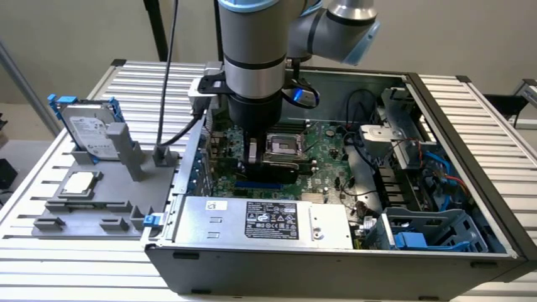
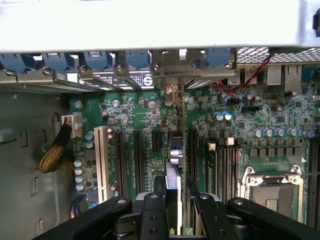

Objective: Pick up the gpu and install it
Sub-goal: 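Insert the gpu into the slot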

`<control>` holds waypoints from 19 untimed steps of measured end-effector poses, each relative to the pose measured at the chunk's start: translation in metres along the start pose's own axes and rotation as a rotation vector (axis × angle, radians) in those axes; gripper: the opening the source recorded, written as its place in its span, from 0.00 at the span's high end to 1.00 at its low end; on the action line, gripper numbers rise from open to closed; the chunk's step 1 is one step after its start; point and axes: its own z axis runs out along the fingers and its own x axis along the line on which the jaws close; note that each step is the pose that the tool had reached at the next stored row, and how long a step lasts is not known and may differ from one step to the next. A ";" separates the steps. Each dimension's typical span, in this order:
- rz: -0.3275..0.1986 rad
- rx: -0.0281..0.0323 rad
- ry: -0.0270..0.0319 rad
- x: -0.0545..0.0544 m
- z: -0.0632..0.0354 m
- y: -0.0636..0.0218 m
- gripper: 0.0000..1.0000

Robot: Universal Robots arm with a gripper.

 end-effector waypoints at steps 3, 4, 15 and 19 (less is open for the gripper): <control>0.000 0.0000 0.0000 0.000 0.0010 0.0000 0.73; 0.000 -0.0001 0.0001 0.000 0.0012 0.0000 0.73; 0.000 -0.0049 0.0003 0.000 0.0043 0.0001 0.73; 0.000 -0.0101 0.0006 0.000 0.0049 0.0001 0.73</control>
